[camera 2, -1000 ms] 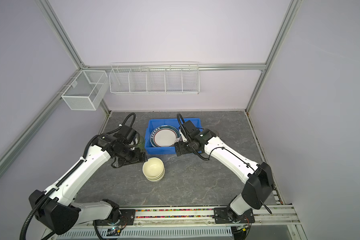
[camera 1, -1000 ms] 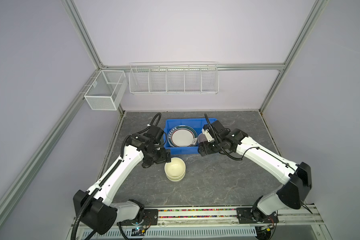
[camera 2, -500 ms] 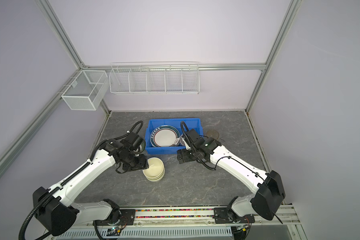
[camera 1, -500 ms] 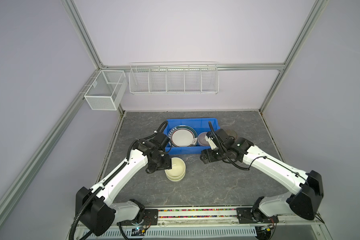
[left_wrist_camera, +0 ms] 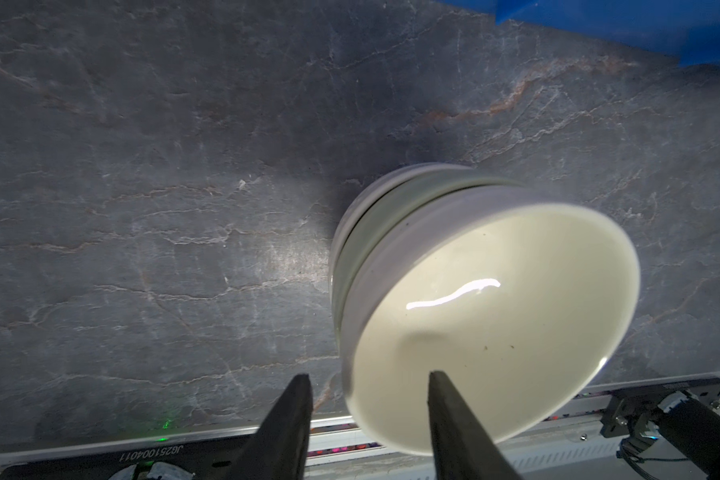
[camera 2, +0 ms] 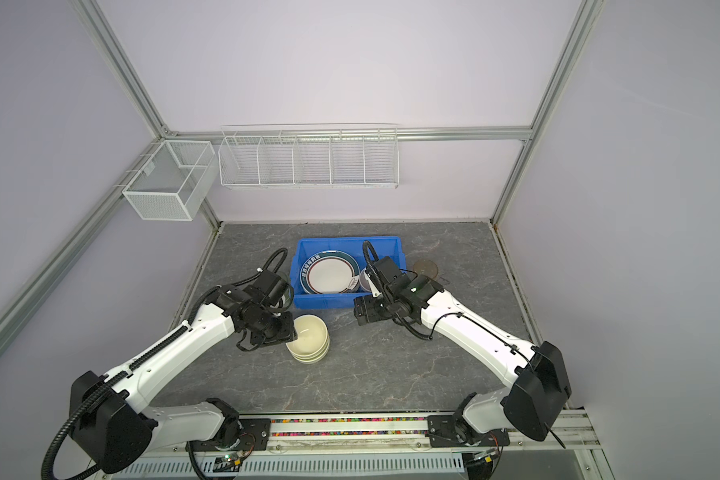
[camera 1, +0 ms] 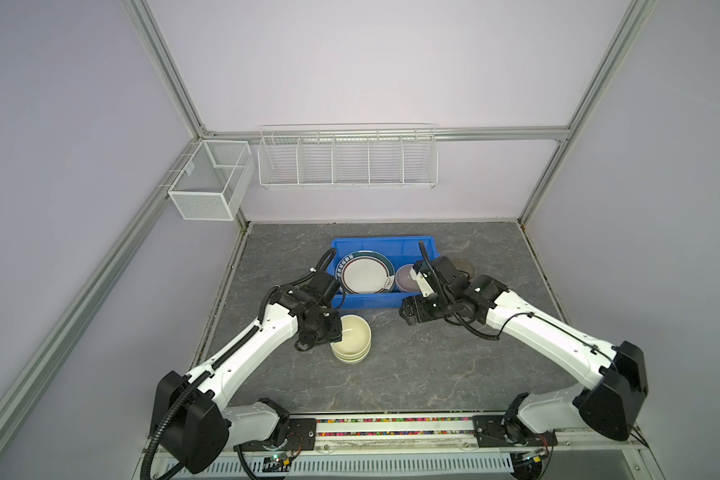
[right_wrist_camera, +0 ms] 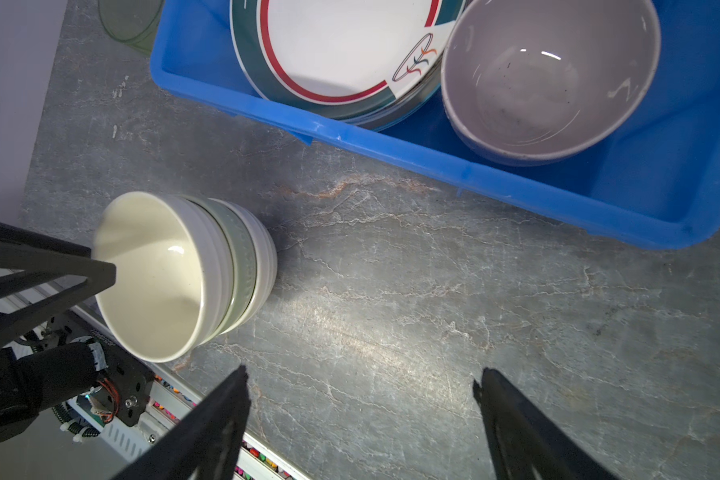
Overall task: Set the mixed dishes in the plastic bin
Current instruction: 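Grip the top cream bowl rim with the left gripper while the right approaches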
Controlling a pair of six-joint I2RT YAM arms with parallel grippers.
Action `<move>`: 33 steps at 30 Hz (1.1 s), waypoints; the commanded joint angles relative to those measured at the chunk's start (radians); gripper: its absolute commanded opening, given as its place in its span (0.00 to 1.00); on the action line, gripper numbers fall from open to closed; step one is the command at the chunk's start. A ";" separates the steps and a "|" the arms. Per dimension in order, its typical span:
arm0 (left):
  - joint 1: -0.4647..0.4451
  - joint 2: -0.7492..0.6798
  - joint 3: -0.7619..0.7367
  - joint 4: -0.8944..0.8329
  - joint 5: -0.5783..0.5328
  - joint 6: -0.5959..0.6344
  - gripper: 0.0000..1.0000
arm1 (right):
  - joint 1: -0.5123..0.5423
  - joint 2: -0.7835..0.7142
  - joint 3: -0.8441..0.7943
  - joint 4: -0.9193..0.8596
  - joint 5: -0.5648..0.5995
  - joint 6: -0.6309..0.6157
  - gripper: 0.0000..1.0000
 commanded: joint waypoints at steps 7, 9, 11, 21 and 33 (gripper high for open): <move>-0.006 0.005 -0.007 0.006 -0.013 0.008 0.35 | -0.011 0.003 -0.028 0.018 -0.014 -0.005 0.88; -0.006 0.005 -0.007 0.007 -0.013 0.010 0.29 | -0.011 0.004 -0.028 0.019 -0.015 -0.006 0.88; -0.006 0.008 -0.009 0.008 -0.015 0.010 0.27 | -0.012 0.008 -0.028 0.019 -0.015 -0.006 0.88; -0.006 0.033 -0.027 0.017 -0.020 0.015 0.26 | -0.019 0.039 -0.029 0.036 -0.029 -0.006 0.88; -0.006 0.024 -0.003 -0.017 -0.040 0.020 0.17 | -0.019 0.047 -0.025 0.042 -0.033 -0.005 0.88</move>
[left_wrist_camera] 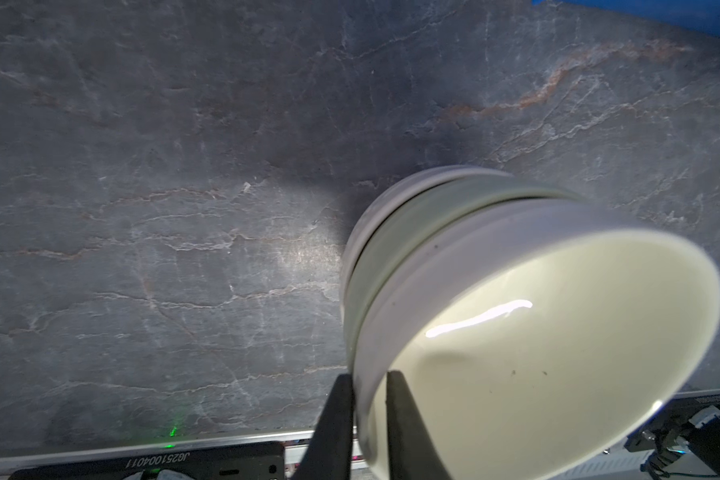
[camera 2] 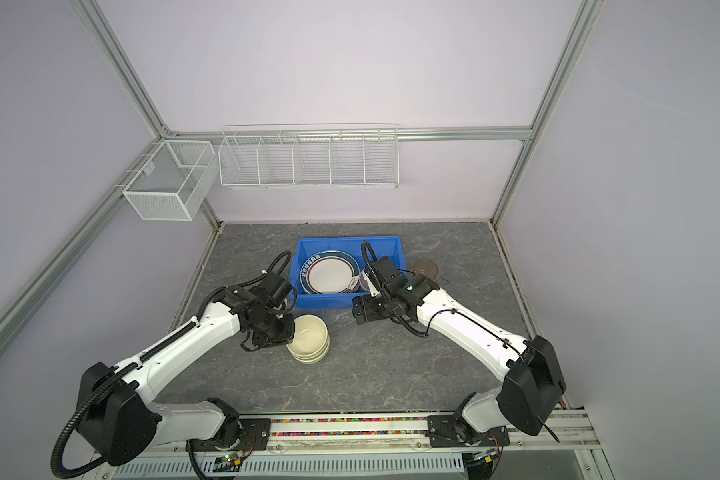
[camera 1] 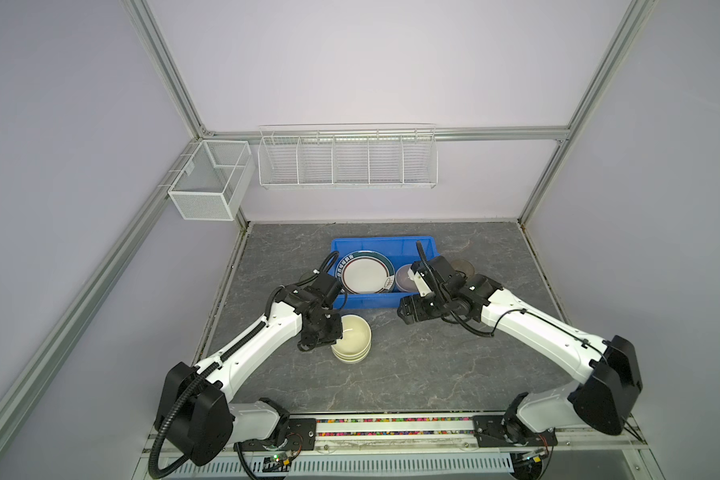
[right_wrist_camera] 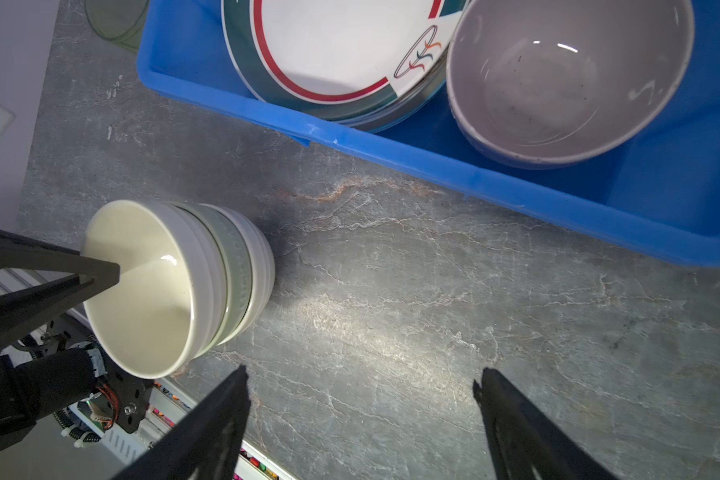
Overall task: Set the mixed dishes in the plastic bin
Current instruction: 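Grip the top cream bowl rim with the left gripper while the right approaches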
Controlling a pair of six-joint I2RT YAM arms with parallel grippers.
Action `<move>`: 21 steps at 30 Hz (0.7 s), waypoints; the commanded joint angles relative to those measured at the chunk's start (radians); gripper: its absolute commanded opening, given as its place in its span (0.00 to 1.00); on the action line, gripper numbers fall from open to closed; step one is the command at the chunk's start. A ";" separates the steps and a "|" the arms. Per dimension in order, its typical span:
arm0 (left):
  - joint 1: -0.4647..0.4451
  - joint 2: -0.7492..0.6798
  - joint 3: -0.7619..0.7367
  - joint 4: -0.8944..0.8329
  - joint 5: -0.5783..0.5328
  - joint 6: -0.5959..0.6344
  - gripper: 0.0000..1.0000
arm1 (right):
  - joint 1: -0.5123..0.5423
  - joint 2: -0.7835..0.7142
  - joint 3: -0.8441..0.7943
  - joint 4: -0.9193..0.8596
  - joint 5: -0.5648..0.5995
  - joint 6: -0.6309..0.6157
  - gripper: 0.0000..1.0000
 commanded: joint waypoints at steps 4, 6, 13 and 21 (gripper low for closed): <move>-0.006 -0.023 0.030 -0.046 -0.022 0.005 0.15 | -0.006 0.012 -0.016 0.013 -0.014 -0.003 0.88; -0.006 -0.026 0.034 -0.049 -0.022 0.006 0.13 | -0.006 0.012 -0.018 0.015 -0.015 -0.002 0.88; -0.006 -0.024 0.043 -0.049 -0.022 0.005 0.10 | -0.006 0.007 -0.019 0.014 -0.012 -0.002 0.88; -0.006 -0.021 0.056 -0.056 -0.018 0.006 0.03 | -0.006 -0.007 -0.017 0.004 -0.015 -0.002 0.88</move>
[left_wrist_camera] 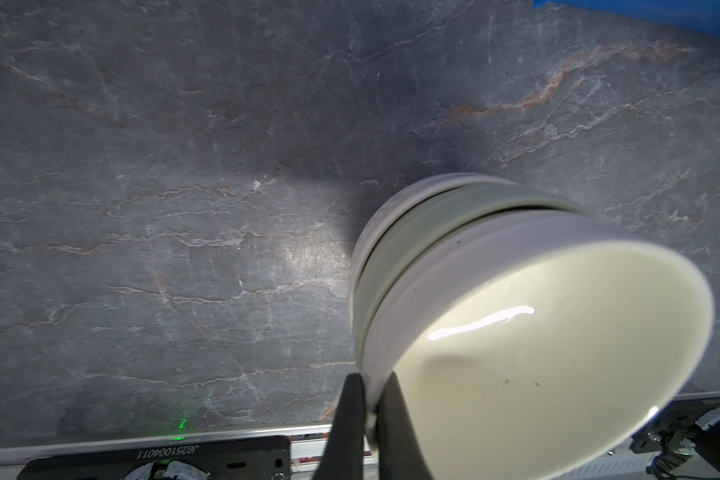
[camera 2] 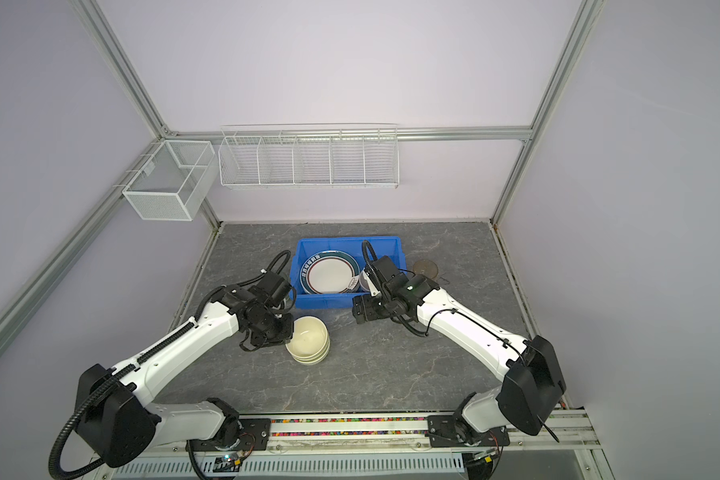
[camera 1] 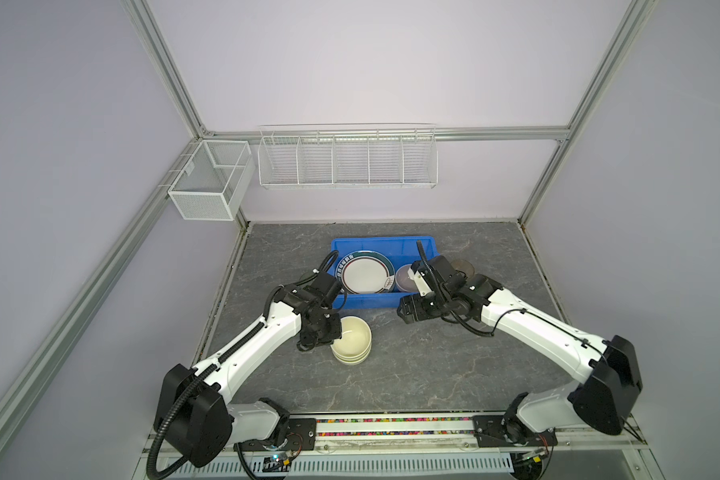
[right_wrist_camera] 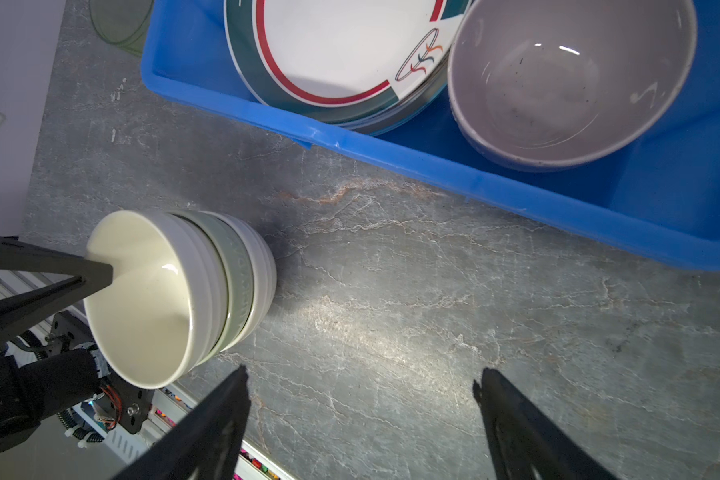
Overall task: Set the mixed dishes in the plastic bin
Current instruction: 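Grip the top cream bowl rim with the left gripper while the right approaches, then grip the cream bowl rim with the right gripper and lift it with both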
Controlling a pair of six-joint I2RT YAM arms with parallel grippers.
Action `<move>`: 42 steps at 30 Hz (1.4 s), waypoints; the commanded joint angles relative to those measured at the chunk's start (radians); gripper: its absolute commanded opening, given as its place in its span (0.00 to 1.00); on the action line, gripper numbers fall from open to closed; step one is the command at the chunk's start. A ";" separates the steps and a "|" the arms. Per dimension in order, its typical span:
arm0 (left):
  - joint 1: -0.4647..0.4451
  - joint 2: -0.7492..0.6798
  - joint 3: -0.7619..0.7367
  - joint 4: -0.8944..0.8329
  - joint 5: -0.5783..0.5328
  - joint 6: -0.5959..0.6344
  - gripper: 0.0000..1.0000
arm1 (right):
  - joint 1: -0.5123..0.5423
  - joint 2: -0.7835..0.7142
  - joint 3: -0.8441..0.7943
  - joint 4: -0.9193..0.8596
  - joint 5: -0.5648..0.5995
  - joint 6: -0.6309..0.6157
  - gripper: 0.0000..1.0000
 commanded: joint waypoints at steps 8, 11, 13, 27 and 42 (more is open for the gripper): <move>-0.005 -0.022 0.081 -0.043 0.009 0.001 0.00 | -0.002 0.000 0.000 -0.009 -0.035 -0.002 0.88; -0.005 -0.022 0.094 -0.052 0.012 0.001 0.00 | -0.001 0.015 0.022 -0.020 -0.067 -0.004 0.88; -0.005 -0.025 0.104 -0.058 0.012 0.000 0.00 | 0.011 0.028 0.046 -0.045 -0.057 -0.003 0.88; -0.005 0.001 0.211 -0.097 0.029 -0.002 0.00 | 0.144 0.102 0.218 -0.158 0.019 -0.013 0.93; -0.031 0.053 0.284 -0.094 0.034 -0.001 0.00 | 0.243 0.296 0.421 -0.240 0.132 -0.009 0.70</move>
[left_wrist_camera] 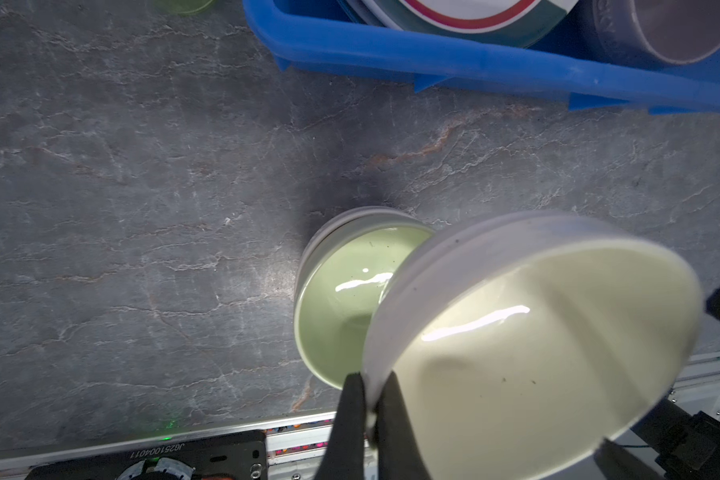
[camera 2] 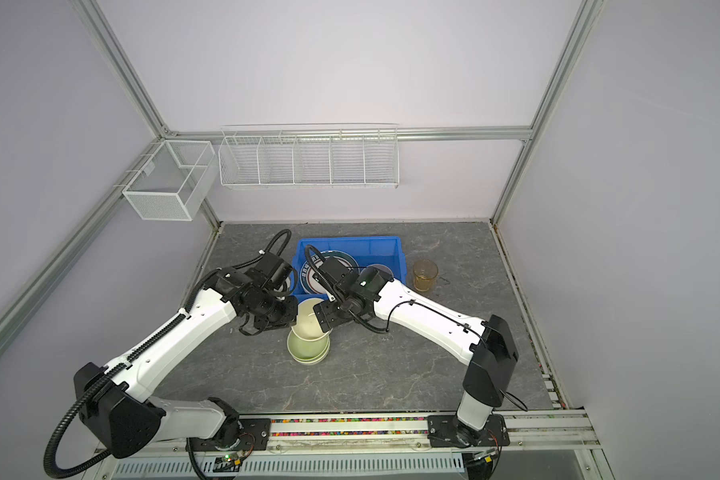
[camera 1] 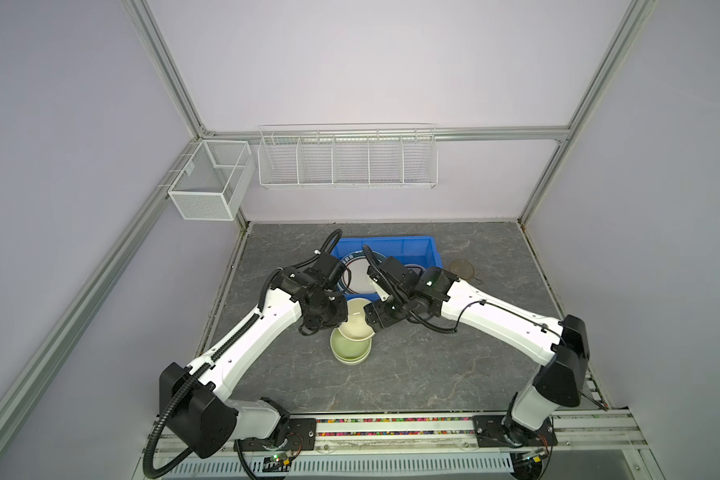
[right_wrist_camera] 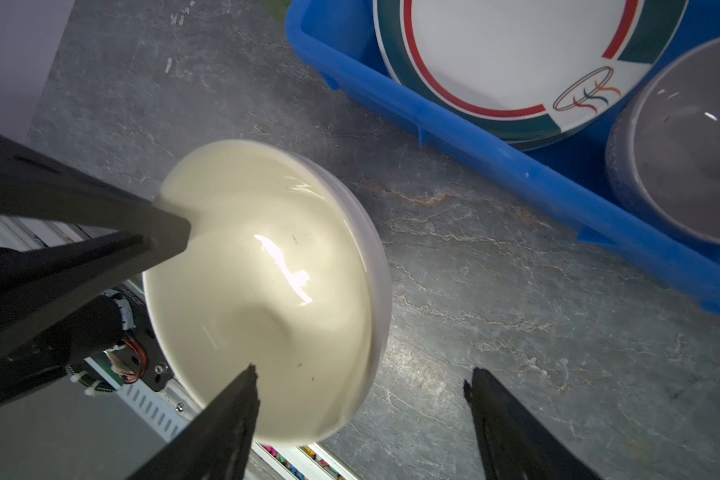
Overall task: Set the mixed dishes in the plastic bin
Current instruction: 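Grip the cream bowl rim with the right gripper and lift it with both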
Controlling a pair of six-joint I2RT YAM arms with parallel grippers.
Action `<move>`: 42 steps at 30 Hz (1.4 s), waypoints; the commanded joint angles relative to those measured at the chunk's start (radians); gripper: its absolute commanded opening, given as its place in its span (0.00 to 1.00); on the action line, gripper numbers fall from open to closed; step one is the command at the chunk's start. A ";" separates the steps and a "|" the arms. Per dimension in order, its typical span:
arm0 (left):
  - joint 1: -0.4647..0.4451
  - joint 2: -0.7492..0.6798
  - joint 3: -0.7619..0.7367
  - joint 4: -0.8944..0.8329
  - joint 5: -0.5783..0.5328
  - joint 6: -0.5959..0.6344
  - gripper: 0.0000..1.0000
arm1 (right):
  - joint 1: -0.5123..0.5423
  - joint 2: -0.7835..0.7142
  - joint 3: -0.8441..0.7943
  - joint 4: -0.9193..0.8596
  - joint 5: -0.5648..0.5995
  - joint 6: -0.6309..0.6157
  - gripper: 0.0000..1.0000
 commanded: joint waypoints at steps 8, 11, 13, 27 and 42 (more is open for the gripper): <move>-0.012 0.041 0.062 -0.011 0.024 0.016 0.00 | 0.002 0.062 0.049 -0.038 0.056 -0.007 0.43; -0.014 0.050 0.070 -0.007 0.029 0.022 0.00 | 0.002 0.067 0.050 -0.038 0.069 -0.009 0.36; -0.014 0.056 0.073 -0.008 0.030 0.024 0.00 | 0.002 0.068 0.047 -0.038 0.078 -0.007 0.31; -0.016 0.052 0.080 0.000 0.040 0.025 0.00 | 0.000 0.080 0.042 -0.038 0.074 -0.010 0.06; -0.016 0.033 0.063 0.006 0.032 0.017 0.12 | -0.033 0.046 0.005 -0.002 0.014 0.018 0.06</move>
